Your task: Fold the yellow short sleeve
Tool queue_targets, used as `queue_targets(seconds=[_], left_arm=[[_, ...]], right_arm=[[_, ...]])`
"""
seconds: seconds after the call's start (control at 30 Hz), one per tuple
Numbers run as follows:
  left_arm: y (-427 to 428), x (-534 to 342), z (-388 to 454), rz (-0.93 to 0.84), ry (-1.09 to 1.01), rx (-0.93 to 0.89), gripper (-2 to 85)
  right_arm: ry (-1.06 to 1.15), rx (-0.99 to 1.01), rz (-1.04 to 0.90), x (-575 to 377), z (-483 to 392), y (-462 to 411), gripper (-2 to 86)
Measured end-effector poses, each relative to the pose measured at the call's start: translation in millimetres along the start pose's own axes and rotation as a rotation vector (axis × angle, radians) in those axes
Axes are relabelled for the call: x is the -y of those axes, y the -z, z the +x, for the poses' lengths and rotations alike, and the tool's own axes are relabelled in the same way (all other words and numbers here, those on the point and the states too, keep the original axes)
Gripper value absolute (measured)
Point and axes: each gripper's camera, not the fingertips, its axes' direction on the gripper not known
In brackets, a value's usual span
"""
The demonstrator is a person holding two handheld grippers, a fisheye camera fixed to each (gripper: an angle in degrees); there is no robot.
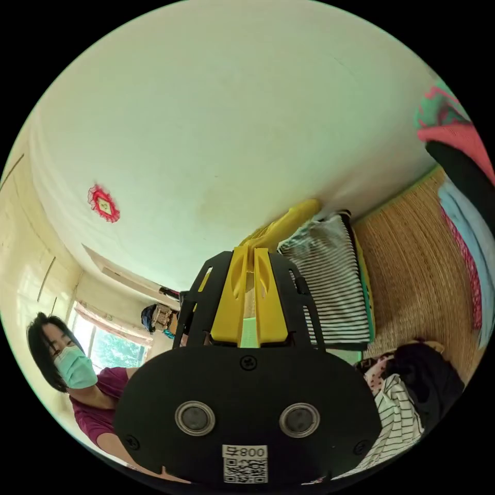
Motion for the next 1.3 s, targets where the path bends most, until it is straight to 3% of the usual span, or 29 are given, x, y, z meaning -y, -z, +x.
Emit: queue_targets(seconds=[0.13,0.37,0.7,0.9,1.03,1.1,1.2,1.3], left_arm=[[-27,-2,-42,-0.040,0.098,-0.045,3.1],[-46,24,-57,-0.078,0.080,0.044,3.2],[-48,38,-92,-0.048,0.165,0.018,3.0],[-20,41,-79,-0.025,0.110,0.039,0.8],[-10,57,-70,0.023,0.039,0.062,0.3],[-17,66,-75,0.005,0.034,0.104,0.2],[-36,66,-91,-0.100,0.077,0.179,0.1],[-34,57,-102,-0.085,0.131,0.148,0.0]], right_arm=[[-0.165,-0.012,-0.074,-26,76,-5,1.8],[-0.158,0.005,-0.084,-23,86,2,1.8],[-0.224,-0.021,-0.067,-33,93,-11,1.3],[-0.173,-0.183,0.040,-54,55,-3,0.3],[-0.015,-0.250,0.084,-75,2,-24,0.1],[0.035,-0.254,0.056,-80,-11,-46,0.1],[0.039,-0.441,-0.017,-82,-9,-86,0.1],[-0.047,-0.515,-0.053,-89,19,-101,0.0]])
